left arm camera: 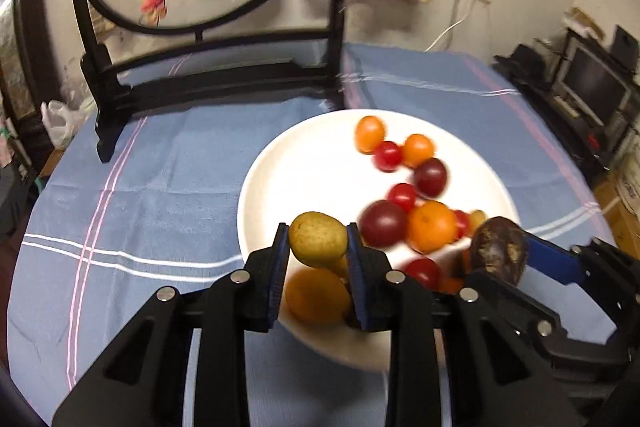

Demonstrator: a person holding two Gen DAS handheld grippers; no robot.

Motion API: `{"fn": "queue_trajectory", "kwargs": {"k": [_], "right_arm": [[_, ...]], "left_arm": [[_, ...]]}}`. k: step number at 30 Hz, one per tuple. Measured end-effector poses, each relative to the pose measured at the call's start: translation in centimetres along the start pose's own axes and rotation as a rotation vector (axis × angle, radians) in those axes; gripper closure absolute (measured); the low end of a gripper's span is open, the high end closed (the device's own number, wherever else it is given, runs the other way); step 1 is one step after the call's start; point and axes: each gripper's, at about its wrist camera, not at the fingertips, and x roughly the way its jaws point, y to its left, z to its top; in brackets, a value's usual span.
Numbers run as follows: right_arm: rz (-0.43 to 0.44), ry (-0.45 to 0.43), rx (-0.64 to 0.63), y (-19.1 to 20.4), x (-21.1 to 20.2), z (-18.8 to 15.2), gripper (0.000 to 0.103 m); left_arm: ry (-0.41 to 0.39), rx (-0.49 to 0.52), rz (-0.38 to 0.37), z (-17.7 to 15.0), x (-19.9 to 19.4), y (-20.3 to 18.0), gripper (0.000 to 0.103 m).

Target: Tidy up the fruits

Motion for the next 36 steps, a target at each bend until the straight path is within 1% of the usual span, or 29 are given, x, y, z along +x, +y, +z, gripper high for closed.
{"fn": "queue_trajectory", "kwargs": {"k": [3,5,6,7,8,9,10,11,12,14,15,18,20,21,22,24,27,30,33,36], "right_arm": [[-0.022,-0.009,-0.003,-0.2,1.0,0.8,0.059],[-0.029,-0.014,0.006,-0.5,1.3,1.2,0.059],[-0.03,-0.007,0.014,-0.8,1.6,1.4,0.054],[-0.034,-0.005,0.027,-1.2,1.6,1.5,0.047],[-0.029,-0.01,0.041,-1.6,1.6,1.6,0.045],[-0.012,-0.019,0.055,-2.1,1.3,1.6,0.045],[-0.002,-0.027,0.064,-2.3,0.9,1.4,0.045],[0.0,-0.034,0.07,-2.6,0.7,1.3,0.045],[0.001,-0.042,0.081,-2.8,0.3,1.1,0.044],[0.02,-0.045,0.107,-3.3,-0.3,0.6,0.041],[0.028,-0.043,0.115,-3.4,-0.8,0.1,0.037],[0.034,-0.033,0.102,-3.2,-1.8,-1.4,0.036],[0.038,-0.015,0.102,-3.0,-2.6,-2.4,0.036],[0.042,-0.01,0.105,-2.9,-2.9,-2.9,0.034],[0.043,-0.005,0.111,-2.9,-3.3,-3.5,0.028],[0.03,0.0,0.122,-2.7,-4.0,-4.6,0.021],[0.008,0.013,0.114,-2.2,-4.8,-6.2,0.016],[-0.018,0.026,0.105,-1.8,-5.5,-7.7,0.012],[-0.027,0.023,0.101,-1.4,-6.5,-8.7,0.012],[-0.037,0.002,0.099,-1.1,-7.5,-9.4,0.011]], "left_arm": [[0.016,-0.017,0.023,0.8,1.6,0.1,0.075],[0.032,-0.026,0.024,0.7,2.1,0.2,0.075],[0.037,-0.038,0.026,0.8,2.3,0.3,0.073],[0.038,-0.048,0.031,0.8,2.4,0.5,0.061],[0.033,-0.055,0.036,0.8,2.3,0.6,0.051],[0.018,-0.063,0.048,0.8,2.0,0.7,0.033],[-0.002,-0.066,0.057,0.7,1.5,0.8,0.031],[-0.022,-0.059,0.064,0.6,1.0,0.7,0.031],[-0.024,-0.048,0.067,0.4,0.7,0.6,0.028],[-0.024,-0.042,0.06,0.1,0.1,0.4,0.027],[-0.03,-0.042,0.049,-0.3,-0.4,0.4,0.026],[-0.039,-0.039,0.046,-1.5,-1.8,0.2,0.017],[-0.053,-0.035,0.058,-2.5,-2.6,0.0,0.015],[-0.055,-0.033,0.068,-3.3,-3.2,0.0,0.014],[-0.054,-0.034,0.068,-3.8,-3.4,0.0,0.013],[-0.046,-0.044,0.052,-5.0,-4.0,0.1,0.012],[-0.029,-0.053,0.039,-6.8,-4.9,0.2,0.011],[-0.039,-0.036,0.049,-8.2,-6.1,0.0,0.011],[-0.066,-0.016,0.054,-9.4,-7.8,-0.4,0.011],[-0.081,-0.018,0.052,-10.6,-9.2,-0.5,0.007]]}}
